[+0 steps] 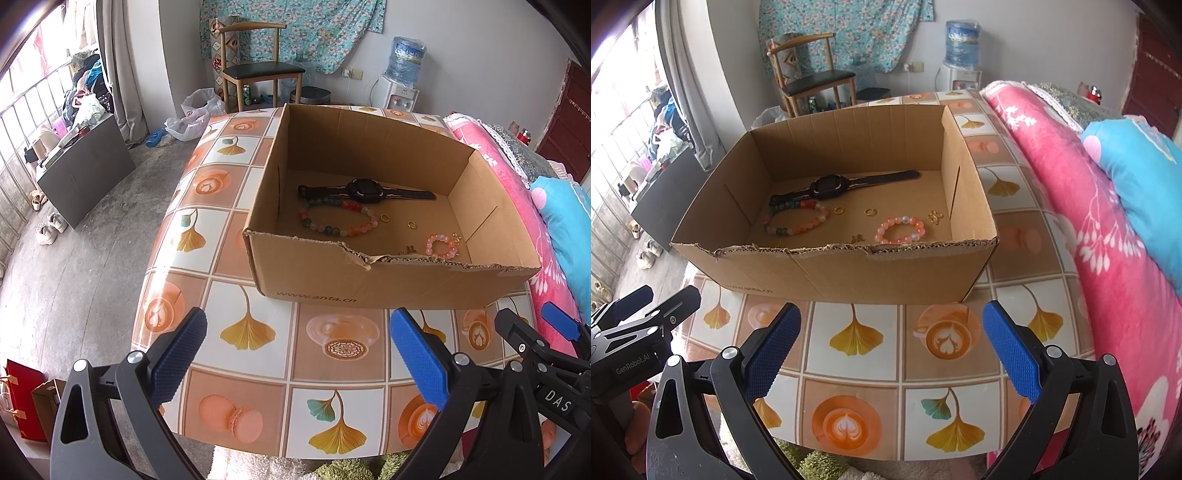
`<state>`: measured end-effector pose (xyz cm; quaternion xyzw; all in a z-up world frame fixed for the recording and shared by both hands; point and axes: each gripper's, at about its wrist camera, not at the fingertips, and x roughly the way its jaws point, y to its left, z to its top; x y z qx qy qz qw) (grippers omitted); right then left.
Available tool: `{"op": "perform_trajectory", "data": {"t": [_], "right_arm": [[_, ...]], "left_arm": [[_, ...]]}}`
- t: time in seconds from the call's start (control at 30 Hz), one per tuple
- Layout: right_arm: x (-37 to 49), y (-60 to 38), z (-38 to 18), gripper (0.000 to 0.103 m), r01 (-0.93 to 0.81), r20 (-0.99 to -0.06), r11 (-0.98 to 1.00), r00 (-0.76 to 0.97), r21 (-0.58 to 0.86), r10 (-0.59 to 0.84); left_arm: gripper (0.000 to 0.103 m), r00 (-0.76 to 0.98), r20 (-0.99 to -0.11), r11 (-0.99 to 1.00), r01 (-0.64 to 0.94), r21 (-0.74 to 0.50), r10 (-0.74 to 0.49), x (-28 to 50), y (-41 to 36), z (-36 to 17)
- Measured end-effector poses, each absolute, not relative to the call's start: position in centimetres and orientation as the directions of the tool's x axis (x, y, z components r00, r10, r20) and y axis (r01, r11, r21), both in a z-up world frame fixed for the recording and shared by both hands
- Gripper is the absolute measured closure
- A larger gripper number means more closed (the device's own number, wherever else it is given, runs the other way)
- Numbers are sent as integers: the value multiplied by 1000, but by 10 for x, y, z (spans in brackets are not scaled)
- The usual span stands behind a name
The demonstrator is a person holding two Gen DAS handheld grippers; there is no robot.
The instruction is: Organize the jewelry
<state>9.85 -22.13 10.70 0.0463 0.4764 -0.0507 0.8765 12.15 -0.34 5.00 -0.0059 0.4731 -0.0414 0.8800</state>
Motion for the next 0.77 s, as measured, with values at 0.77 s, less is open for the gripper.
{"op": "perform_trajectory", "data": {"t": [0.77], "right_arm": [[98, -225, 106, 8, 134, -842, 990, 538, 39, -39]], "left_arm": [[5, 542, -837, 997, 57, -54, -76, 122, -4, 49]]}}
